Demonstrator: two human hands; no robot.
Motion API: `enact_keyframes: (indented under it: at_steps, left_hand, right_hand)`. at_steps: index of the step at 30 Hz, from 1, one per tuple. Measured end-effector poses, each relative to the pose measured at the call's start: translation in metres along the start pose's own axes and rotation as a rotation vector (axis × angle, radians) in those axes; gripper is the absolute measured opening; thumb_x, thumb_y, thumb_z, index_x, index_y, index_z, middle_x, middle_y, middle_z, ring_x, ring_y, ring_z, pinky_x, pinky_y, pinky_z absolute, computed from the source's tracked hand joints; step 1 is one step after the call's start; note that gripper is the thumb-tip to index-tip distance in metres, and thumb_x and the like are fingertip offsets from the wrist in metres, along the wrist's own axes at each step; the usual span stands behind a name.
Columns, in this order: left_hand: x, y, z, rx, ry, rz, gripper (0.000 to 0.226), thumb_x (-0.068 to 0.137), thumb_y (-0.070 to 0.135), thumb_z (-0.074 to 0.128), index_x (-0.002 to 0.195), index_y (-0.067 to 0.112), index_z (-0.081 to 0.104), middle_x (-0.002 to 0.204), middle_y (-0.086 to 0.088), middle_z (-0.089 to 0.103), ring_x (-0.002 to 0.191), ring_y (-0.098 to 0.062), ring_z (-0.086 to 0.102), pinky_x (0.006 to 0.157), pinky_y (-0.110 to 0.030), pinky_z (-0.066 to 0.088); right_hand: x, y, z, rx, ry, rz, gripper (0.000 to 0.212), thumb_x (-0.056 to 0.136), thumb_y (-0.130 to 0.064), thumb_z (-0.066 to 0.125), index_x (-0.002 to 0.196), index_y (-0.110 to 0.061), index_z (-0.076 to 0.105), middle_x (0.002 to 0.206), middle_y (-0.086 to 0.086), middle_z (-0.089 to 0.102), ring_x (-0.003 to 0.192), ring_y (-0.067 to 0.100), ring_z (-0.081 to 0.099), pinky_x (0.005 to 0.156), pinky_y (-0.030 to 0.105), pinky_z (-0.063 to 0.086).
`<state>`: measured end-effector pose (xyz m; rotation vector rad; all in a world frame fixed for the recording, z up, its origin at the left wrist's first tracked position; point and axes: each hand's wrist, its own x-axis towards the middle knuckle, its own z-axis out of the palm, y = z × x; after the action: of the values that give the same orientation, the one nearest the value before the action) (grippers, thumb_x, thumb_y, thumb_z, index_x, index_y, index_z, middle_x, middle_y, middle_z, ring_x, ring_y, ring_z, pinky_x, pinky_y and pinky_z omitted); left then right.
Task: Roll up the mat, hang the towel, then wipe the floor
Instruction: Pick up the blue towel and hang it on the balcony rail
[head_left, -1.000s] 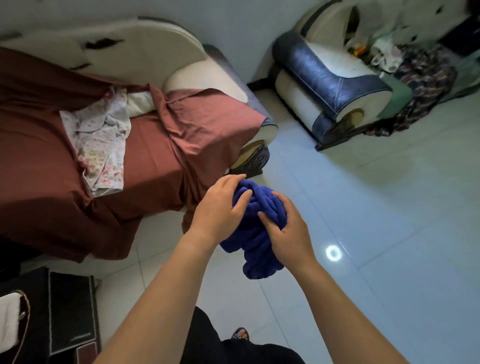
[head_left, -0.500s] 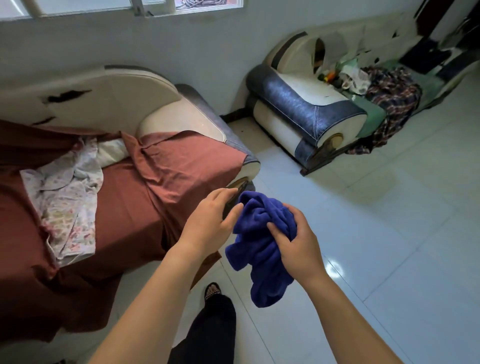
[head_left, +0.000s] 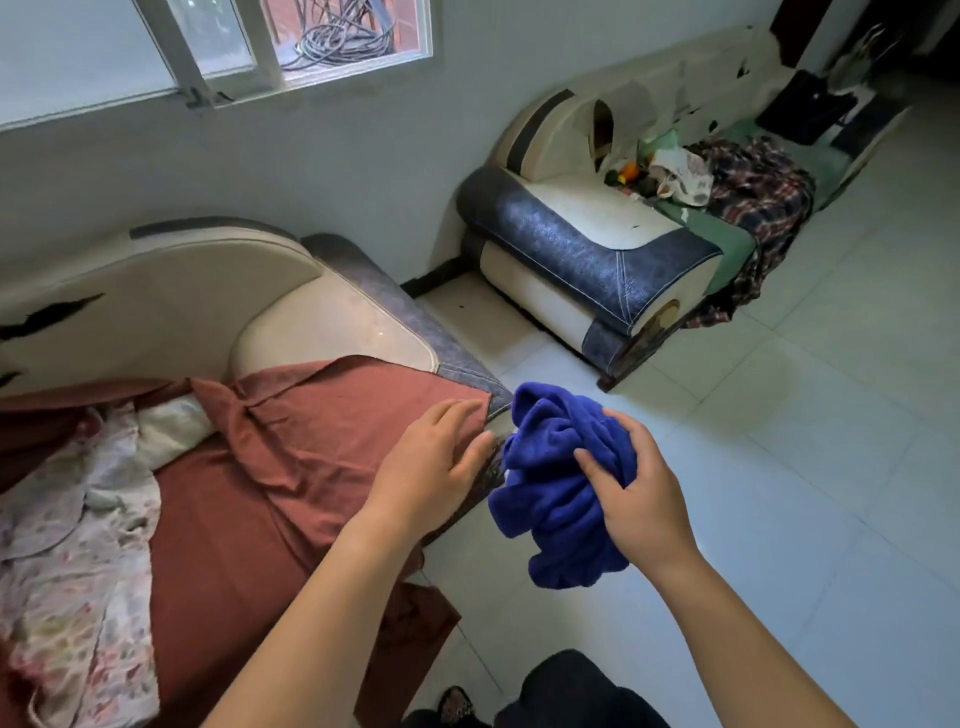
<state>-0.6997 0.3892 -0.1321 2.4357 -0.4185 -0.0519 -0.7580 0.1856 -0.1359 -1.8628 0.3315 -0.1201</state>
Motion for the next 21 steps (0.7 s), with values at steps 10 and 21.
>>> enact_keyframes:
  at_steps: [10, 21]
  left_hand:
    - [0.159, -0.022, 0.017, 0.074, -0.038, 0.006, 0.045, 0.095, 0.040, 0.045, 0.136, 0.024, 0.044, 0.139, 0.007, 0.046, 0.125, -0.009, 0.042, 0.097, -0.019, 0.031]
    - [0.431, 0.035, 0.059, 0.054, -0.005, 0.020, 0.045, 0.094, 0.043, 0.043, 0.136, 0.026, 0.043, 0.139, 0.008, 0.044, 0.123, -0.011, 0.046, 0.094, -0.023, 0.036]
  right_hand:
    - [0.159, 0.013, -0.012, 0.005, 0.065, 0.045, 0.037, 0.086, -0.029, 0.064, 0.119, -0.034, 0.049, 0.114, -0.017, 0.059, 0.098, -0.007, 0.054, 0.072, -0.001, 0.040]
    - [0.410, -0.022, -0.095, -0.088, 0.047, -0.053, 0.041, 0.085, -0.030, 0.065, 0.122, -0.036, 0.048, 0.120, -0.017, 0.057, 0.109, 0.000, 0.054, 0.090, 0.015, 0.043]
